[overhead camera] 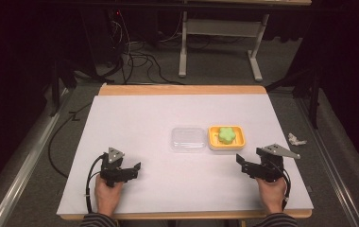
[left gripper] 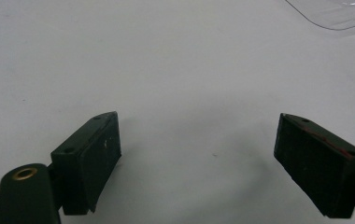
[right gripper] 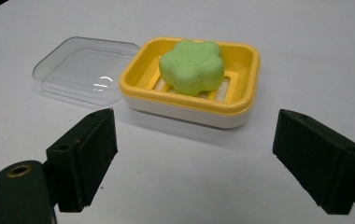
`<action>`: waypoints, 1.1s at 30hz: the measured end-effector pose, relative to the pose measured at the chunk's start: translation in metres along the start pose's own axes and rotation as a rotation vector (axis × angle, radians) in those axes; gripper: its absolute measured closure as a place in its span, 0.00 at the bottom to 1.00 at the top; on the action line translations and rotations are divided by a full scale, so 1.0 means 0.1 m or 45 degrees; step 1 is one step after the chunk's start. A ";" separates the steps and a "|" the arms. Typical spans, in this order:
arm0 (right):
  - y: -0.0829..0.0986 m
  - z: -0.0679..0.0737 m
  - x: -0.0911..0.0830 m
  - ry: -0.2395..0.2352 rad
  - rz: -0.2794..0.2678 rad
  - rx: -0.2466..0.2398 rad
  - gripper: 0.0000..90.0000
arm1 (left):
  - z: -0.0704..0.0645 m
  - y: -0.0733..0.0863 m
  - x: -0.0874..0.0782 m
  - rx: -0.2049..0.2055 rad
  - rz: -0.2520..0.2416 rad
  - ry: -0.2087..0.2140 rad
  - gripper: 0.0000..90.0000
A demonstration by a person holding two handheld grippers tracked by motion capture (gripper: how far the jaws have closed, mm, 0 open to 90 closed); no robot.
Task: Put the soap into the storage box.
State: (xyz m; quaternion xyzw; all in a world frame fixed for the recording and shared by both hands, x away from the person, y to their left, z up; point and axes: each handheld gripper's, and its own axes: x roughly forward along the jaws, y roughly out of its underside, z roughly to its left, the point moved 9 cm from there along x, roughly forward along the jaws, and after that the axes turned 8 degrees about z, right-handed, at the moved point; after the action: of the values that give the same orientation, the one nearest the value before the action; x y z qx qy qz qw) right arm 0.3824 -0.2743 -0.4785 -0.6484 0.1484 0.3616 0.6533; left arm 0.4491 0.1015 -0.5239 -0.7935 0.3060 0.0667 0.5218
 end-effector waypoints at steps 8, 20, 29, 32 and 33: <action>0.08 0.06 0.05 -0.016 0.012 0.003 0.16 | 0.00 0.01 0.00 0.007 0.004 -0.001 0.17; 0.17 0.15 0.15 -0.022 0.033 -0.012 0.17 | 0.00 0.01 0.00 0.004 0.002 -0.001 0.17; 0.25 0.23 0.23 -0.027 0.068 -0.039 0.17 | 0.00 0.01 0.00 0.009 0.005 -0.004 0.17; 0.28 0.25 0.26 -0.029 0.075 -0.047 0.17 | 0.00 0.01 0.01 0.010 0.004 -0.006 0.17; 0.29 0.26 0.26 -0.028 0.080 -0.045 0.17 | 0.00 0.01 0.01 0.010 0.004 -0.005 0.17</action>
State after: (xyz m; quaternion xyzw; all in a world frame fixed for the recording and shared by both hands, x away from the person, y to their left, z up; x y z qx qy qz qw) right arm 0.3741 -0.2452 -0.5143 -0.6510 0.1551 0.3916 0.6315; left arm 0.4491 0.1012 -0.5249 -0.7907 0.3065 0.0680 0.5255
